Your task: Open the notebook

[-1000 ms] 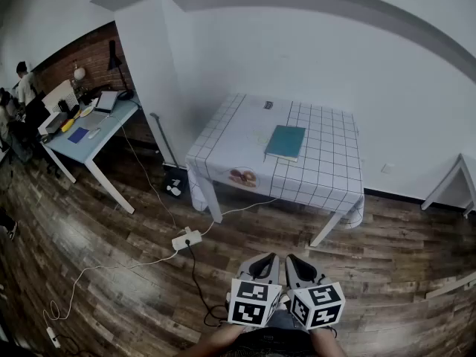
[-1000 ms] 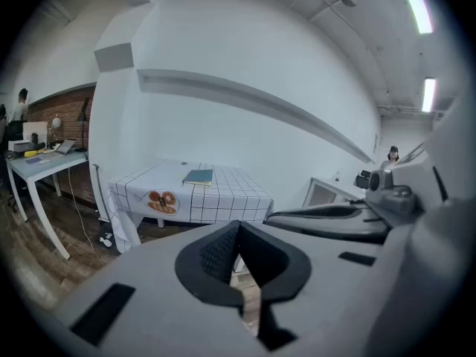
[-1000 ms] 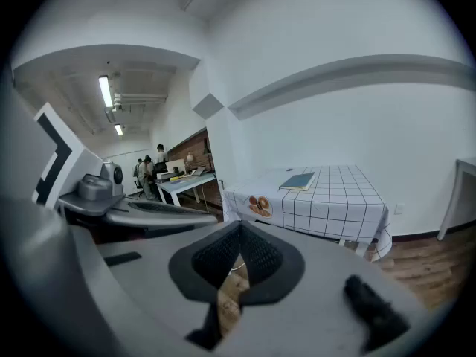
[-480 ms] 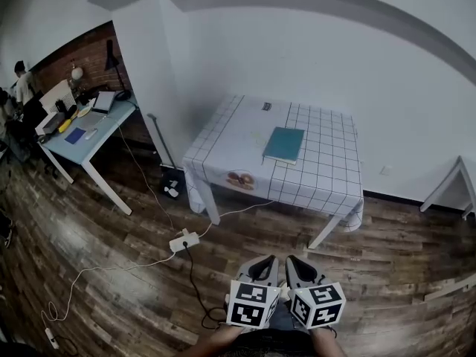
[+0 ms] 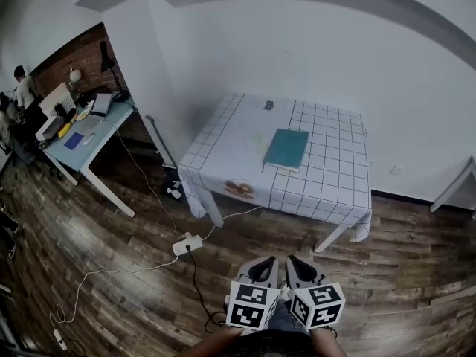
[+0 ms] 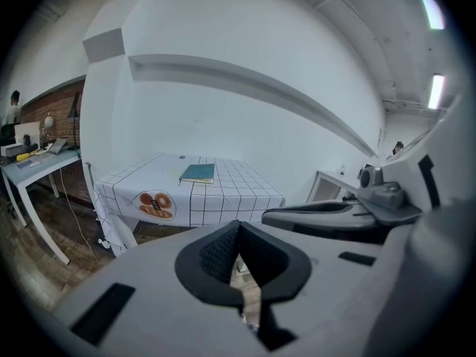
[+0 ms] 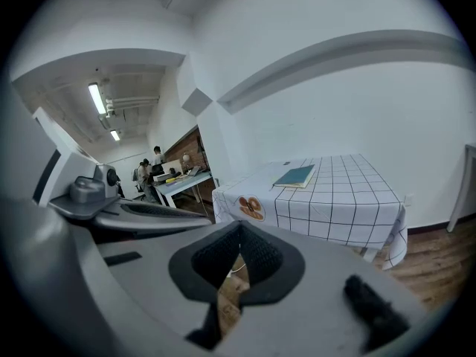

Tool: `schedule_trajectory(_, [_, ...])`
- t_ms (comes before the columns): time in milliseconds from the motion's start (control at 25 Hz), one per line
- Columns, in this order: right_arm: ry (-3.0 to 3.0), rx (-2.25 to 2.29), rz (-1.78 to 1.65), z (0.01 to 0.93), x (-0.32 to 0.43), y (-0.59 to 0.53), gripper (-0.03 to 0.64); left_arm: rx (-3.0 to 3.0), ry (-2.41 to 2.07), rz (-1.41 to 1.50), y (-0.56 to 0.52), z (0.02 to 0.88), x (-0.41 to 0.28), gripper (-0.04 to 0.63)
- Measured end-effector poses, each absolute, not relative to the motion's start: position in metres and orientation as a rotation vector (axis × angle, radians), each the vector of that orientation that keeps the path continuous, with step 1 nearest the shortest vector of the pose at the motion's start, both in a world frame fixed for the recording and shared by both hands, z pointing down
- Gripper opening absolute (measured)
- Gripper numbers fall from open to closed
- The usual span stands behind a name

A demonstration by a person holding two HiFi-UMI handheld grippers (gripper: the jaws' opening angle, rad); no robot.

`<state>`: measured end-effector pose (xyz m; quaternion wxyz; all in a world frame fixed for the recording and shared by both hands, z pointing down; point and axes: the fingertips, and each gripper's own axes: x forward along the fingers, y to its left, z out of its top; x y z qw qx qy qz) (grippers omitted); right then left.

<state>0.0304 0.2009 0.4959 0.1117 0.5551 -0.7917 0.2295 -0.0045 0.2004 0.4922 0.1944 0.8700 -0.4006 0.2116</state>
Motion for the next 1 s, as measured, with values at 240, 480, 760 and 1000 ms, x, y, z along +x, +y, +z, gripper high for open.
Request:
schedule_trajectory(240, [-2.31,1.616,0.732,0.512,0.048,0.164,0.012,2.399,-1.101,0.641,0.163,0.509,0.014,0.011])
schedule_trajectory(480, [-2.293,1.65,0.793,0.522,0.084,0.12,0.012,2.385,-1.069,0.695,0.121,0.52,0.046,0.011])
schedule_trajectory(760, [-2.32,1.644,0.855,0.526,0.116,0.067,0.012,2.356,-1.074,0.781,0.076,0.527,0.075,0.011])
schedule_trajectory(1000, [-2.367,1.586,0.869,0.526,0.134,0.028,0.012,2.345,-1.116,0.806,0.043,0.521,0.097,0.011])
